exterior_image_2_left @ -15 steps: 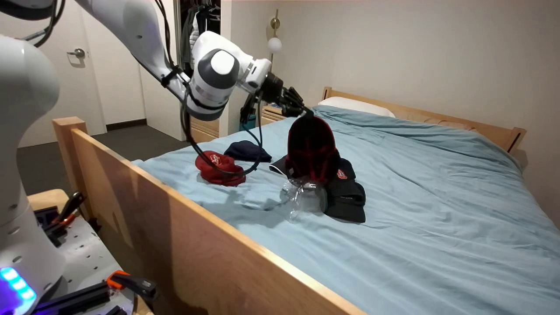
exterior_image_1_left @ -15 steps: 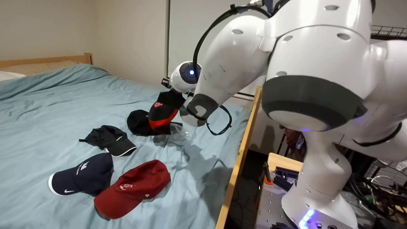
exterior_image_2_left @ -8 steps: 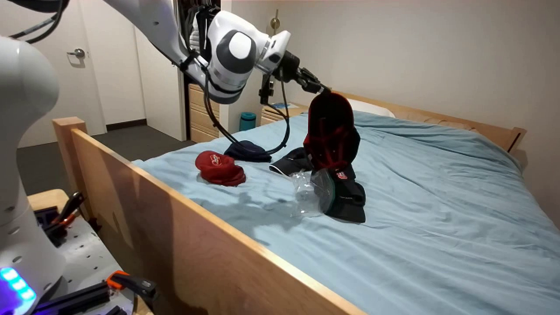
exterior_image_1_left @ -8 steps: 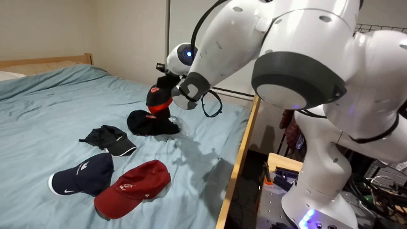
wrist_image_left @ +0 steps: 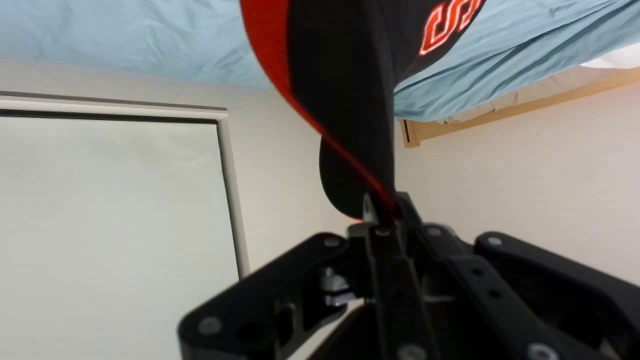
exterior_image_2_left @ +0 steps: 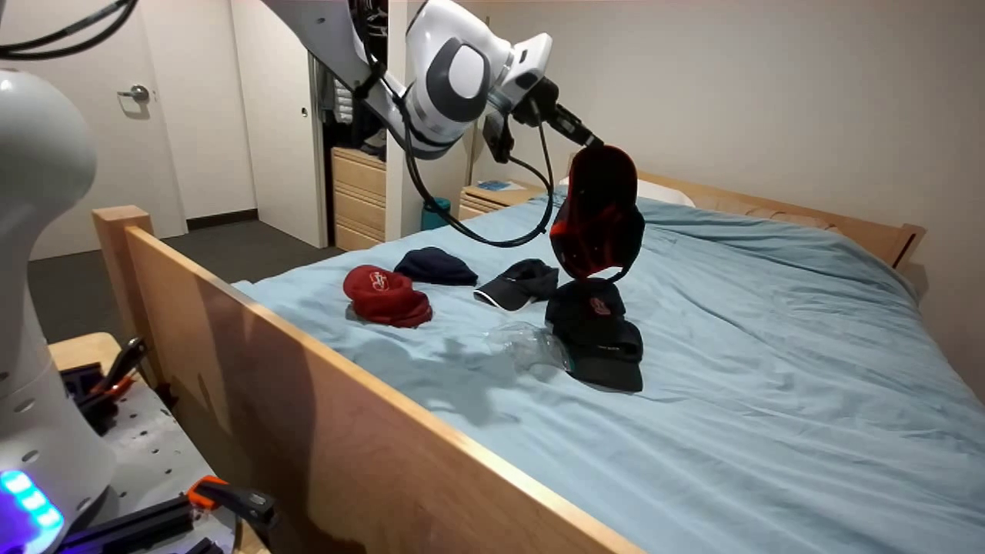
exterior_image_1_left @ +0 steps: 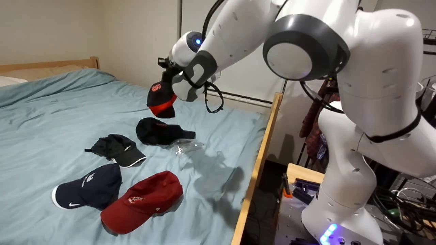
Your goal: Put the black and red cap on the black cap to the far right
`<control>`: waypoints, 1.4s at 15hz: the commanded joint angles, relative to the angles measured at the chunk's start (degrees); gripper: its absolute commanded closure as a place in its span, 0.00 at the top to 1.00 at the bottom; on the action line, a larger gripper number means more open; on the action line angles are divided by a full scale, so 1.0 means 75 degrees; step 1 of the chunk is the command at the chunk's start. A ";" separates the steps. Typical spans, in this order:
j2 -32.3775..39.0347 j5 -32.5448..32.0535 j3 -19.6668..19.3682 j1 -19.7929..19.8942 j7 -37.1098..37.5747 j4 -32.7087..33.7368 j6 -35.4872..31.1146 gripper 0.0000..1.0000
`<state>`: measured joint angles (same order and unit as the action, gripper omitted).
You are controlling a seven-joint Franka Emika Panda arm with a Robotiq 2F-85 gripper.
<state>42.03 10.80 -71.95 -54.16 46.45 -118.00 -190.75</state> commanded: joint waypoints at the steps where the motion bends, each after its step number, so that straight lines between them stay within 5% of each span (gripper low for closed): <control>1: -0.1449 -0.0138 0.1903 0.1491 -0.1445 0.0500 -0.0587 0.05; 5: -0.2095 -0.2584 0.4088 0.3403 -0.0182 0.0568 -0.1447 0.05; 6: -0.1531 -0.1666 0.3150 0.2572 -0.0507 0.0654 -0.1078 0.05; 8: -0.1832 -0.2253 0.3835 0.3151 -0.0313 0.0658 -0.1099 0.05; 12: -0.2023 -0.2137 0.3988 0.3234 -0.0171 0.0629 -0.0999 0.05; 18: -0.2132 -0.1980 0.4940 0.4142 0.0758 0.1455 -0.0993 0.05; 21: -0.1865 -0.1356 0.4051 0.3505 0.0743 0.0921 -0.0960 0.05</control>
<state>27.00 -3.38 -37.32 -24.96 51.55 -107.84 -197.94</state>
